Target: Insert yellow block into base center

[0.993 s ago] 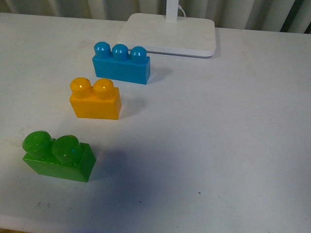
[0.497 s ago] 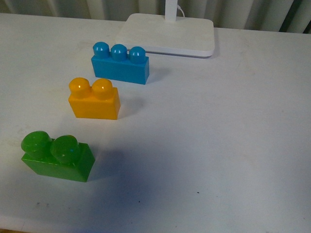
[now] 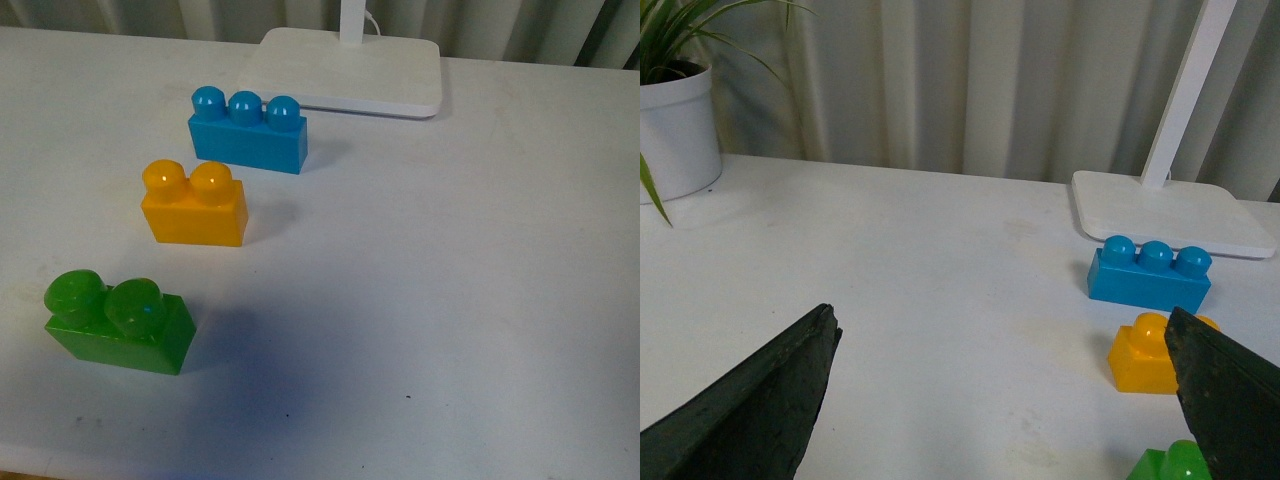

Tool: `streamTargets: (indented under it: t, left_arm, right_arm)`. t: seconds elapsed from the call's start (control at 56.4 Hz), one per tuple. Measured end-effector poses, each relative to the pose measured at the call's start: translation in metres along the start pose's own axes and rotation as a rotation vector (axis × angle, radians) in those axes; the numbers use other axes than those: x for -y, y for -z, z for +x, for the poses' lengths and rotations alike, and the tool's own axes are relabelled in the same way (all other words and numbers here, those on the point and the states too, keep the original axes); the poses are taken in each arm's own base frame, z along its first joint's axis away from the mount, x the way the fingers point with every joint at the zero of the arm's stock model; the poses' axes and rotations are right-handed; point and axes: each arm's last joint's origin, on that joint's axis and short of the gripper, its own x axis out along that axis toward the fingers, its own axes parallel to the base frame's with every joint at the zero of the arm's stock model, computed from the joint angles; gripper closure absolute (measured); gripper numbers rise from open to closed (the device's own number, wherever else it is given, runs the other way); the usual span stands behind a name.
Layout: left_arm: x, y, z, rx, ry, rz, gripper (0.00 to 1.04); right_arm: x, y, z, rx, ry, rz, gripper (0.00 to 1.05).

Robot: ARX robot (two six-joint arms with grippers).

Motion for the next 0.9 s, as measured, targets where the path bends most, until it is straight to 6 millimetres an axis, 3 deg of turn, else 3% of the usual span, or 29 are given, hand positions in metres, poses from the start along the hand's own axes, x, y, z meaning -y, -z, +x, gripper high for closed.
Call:
streamTargets:
  t: [0.603,0.905]
  left_arm:
    - [0.0,0.0,0.0,0.0,0.0,0.0,0.06]
    - [0.0,0.0,0.0,0.0,0.0,0.0,0.06]
  right_arm:
    - [-0.135,0.034,-0.009,-0.01,-0.1,-0.018,0.08]
    - [-0.172,0.048,-0.017,-0.026,-0.161,-0.048,0.08]
